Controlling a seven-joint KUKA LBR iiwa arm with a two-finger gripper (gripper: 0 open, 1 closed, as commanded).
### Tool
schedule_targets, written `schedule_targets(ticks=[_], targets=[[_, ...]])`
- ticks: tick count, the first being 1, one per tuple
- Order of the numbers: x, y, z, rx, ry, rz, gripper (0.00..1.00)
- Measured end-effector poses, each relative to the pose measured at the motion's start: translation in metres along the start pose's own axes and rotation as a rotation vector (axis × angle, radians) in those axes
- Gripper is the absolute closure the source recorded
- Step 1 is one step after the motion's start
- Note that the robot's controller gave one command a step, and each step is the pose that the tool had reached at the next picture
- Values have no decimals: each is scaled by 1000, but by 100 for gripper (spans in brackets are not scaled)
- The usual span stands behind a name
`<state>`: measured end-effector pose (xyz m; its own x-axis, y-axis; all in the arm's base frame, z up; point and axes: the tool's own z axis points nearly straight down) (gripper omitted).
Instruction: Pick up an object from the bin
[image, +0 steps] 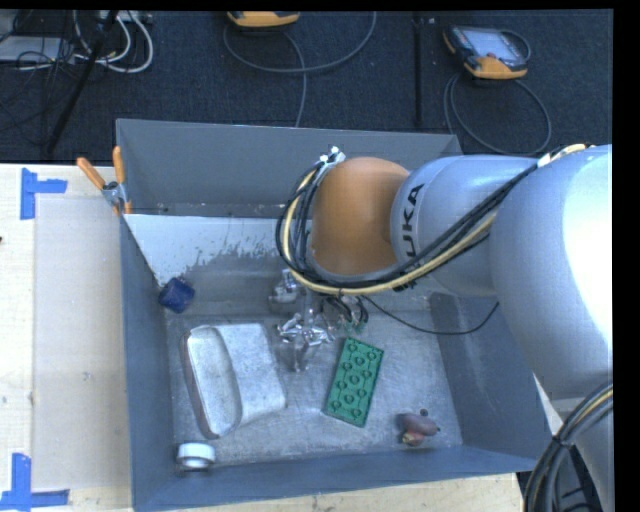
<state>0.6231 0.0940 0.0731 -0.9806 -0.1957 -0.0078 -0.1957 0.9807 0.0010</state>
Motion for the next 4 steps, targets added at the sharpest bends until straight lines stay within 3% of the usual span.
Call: schedule_targets(ticks=[1, 2, 3, 4], targets=[[0, 0, -1, 0, 2, 2, 100], [7, -7, -2, -2, -2, 89, 100], [4, -21, -22, 1, 4, 114, 100], [4, -21, -20, 0, 6, 115, 100]])
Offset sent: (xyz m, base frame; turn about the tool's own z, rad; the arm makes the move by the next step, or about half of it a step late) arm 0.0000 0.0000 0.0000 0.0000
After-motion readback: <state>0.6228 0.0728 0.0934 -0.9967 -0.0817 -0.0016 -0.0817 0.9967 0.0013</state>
